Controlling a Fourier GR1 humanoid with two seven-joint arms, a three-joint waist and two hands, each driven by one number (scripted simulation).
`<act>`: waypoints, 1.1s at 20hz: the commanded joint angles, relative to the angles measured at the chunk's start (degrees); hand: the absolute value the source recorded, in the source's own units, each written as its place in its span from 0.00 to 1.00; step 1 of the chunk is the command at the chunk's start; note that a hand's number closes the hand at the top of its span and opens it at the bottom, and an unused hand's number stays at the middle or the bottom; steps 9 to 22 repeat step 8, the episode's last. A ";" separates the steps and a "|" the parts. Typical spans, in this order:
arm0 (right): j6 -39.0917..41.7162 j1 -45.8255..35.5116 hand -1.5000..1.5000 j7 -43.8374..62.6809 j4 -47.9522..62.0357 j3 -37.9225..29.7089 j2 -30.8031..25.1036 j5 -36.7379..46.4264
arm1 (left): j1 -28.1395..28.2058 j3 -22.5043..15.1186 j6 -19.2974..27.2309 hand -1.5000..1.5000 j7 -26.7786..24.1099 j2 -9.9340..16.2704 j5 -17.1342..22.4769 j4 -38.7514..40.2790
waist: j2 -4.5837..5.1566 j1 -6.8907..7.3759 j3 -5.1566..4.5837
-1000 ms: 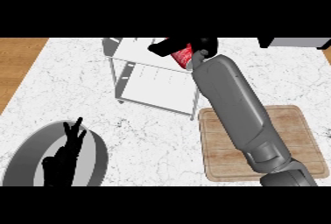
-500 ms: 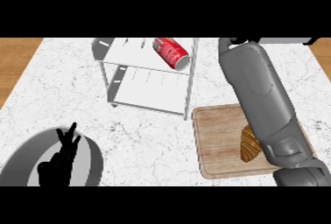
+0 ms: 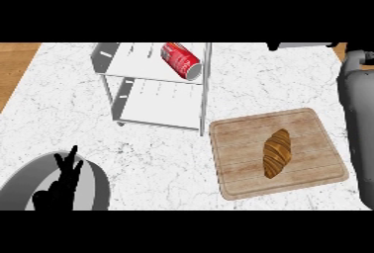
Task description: Pick the can from the cutting board and place it in the tiered basket
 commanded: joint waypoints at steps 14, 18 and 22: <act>24.40 21.77 0.00 -2.11 -17.42 -18.15 -17.49 -23.17 | -3.11 -0.52 -0.86 0.50 -1.52 -2.76 0.67 5.65 | 0.98 -0.93 -1.46; 24.40 21.77 0.00 -2.11 -17.42 -18.15 -17.49 -23.17 | -3.11 -0.52 -0.86 0.50 -1.52 -2.76 0.67 5.65 | 0.98 -0.93 -1.46; 24.40 21.77 0.00 -2.11 -17.42 -18.15 -17.49 -23.17 | -3.11 -0.52 -0.86 0.50 -1.52 -2.76 0.67 5.65 | 0.98 -0.93 -1.46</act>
